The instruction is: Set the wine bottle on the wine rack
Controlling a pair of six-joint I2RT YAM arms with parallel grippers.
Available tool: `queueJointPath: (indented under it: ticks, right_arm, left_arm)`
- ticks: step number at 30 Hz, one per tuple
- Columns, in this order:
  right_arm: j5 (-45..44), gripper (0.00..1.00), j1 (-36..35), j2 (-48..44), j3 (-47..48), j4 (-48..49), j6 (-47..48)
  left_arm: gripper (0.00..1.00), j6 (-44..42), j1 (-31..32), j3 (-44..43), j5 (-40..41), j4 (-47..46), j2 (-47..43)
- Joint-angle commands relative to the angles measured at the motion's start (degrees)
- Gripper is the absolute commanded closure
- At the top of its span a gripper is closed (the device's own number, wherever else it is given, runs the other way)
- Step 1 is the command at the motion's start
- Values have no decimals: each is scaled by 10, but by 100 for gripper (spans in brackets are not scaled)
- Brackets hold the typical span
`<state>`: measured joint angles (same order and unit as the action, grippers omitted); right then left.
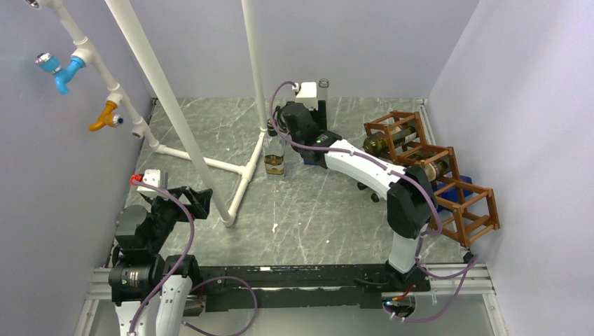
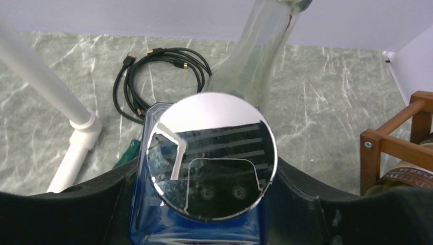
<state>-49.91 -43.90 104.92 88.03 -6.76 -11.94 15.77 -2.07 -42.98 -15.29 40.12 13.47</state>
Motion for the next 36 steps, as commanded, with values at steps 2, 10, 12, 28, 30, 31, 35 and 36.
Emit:
queueJointPath:
  ticks: [2,10,12,28,30,31,35,36]
  right_arm:
    - [-12,100,-24,-105,-58,100,105]
    - [98,100,-23,-231,-177,166,91]
    - [130,100,-21,-258,-201,179,81]
    - [347,100,-19,-460,-226,92,38]
    - [356,100,-19,-490,-228,78,42]
    - [358,100,-19,-505,-227,71,46]
    - [350,100,-19,-560,-219,50,71]
    - [347,100,-20,-573,-217,48,83]
  left_arm:
    - [4,1,-3,-6,-12,-20,-5]
    - [4,2,-3,-5,-13,-21,-4]
    - [4,1,-3,-5,-12,-21,-4]
    - [4,2,-3,-4,-13,-21,-9]
    - [4,3,-3,-4,-14,-21,-8]
    - [4,2,-3,-4,-14,-21,-8]
    - [4,2,-3,-4,-16,-22,-7]
    - [4,2,-3,-4,-16,-22,-7]
